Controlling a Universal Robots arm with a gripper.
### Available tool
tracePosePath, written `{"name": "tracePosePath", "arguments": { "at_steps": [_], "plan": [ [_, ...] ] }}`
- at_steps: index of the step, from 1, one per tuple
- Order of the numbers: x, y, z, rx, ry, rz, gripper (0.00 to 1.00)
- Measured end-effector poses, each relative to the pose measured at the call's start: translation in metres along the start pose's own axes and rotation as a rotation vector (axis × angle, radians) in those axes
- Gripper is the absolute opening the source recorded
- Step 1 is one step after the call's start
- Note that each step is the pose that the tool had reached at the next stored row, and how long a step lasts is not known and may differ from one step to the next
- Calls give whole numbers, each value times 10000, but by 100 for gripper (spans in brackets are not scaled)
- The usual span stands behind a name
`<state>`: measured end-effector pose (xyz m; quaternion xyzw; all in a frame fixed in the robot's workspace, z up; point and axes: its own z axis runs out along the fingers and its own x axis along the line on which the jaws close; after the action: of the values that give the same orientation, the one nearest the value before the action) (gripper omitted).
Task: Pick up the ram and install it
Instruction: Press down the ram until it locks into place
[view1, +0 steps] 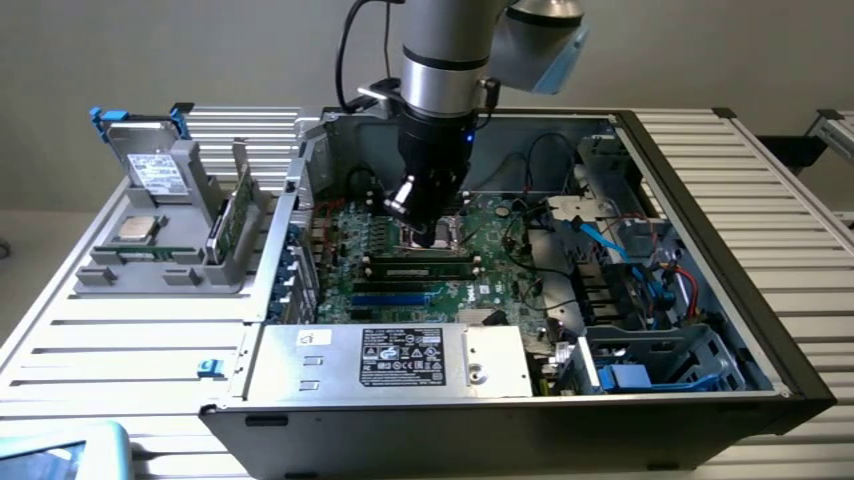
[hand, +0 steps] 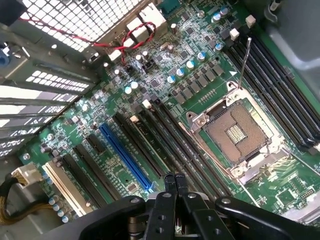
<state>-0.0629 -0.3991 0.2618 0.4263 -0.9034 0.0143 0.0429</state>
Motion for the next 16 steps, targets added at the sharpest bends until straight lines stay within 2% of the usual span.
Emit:
{"name": "tracePosePath", "arguments": {
  "at_steps": [16],
  "plan": [
    [0,0,0,9,1,1817,11]
  ]
}}
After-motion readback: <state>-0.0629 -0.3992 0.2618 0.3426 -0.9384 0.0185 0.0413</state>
